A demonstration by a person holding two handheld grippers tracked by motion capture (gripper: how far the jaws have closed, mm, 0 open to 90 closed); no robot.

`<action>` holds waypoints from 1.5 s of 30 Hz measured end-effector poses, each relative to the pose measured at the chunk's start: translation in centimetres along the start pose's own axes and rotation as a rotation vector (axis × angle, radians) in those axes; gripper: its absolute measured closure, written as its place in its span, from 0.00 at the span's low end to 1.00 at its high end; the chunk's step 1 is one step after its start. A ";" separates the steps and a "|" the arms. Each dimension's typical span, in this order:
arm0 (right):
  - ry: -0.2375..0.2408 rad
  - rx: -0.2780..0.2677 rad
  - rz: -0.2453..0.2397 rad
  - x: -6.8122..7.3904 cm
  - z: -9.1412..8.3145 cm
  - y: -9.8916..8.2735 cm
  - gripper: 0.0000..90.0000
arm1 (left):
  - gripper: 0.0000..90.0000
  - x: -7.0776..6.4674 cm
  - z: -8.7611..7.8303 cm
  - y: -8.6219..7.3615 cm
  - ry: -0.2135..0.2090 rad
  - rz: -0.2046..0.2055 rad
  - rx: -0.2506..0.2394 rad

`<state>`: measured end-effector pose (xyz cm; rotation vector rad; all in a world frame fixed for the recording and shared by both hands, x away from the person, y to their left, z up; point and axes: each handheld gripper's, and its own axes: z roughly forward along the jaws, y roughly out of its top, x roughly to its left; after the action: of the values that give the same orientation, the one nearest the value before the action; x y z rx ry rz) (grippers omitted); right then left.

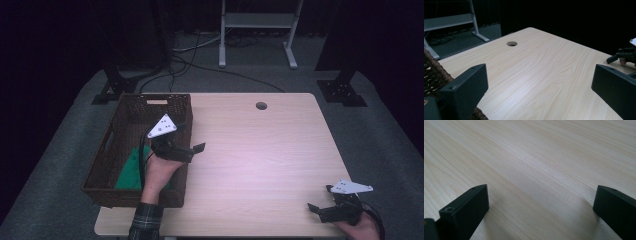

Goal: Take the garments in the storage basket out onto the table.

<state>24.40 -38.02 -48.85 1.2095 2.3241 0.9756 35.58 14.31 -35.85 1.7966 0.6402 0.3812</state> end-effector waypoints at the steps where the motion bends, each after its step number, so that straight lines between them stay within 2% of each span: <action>1: 0.000 0.000 0.000 0.0 0.0 0.0 0.00 | 0.00 0.0 -0.1 0.0 0.002 -0.001 0.000; 8: 0.000 0.000 0.000 0.0 0.0 0.0 0.00 | 0.00 0.4 -0.6 -0.1 0.013 -0.011 -0.006; 22: 0.000 -0.001 0.000 0.0 0.0 0.0 0.00 | 0.00 0.8 -0.8 -0.4 0.020 -0.015 0.015; 45: 0.000 -0.001 -0.002 0.0 0.0 0.0 0.00 | 0.00 2.0 -2.0 -0.7 0.054 -0.033 0.009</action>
<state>24.41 -38.03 -48.85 1.2071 2.3243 0.9759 35.90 17.17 -36.00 1.7867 0.7096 0.4057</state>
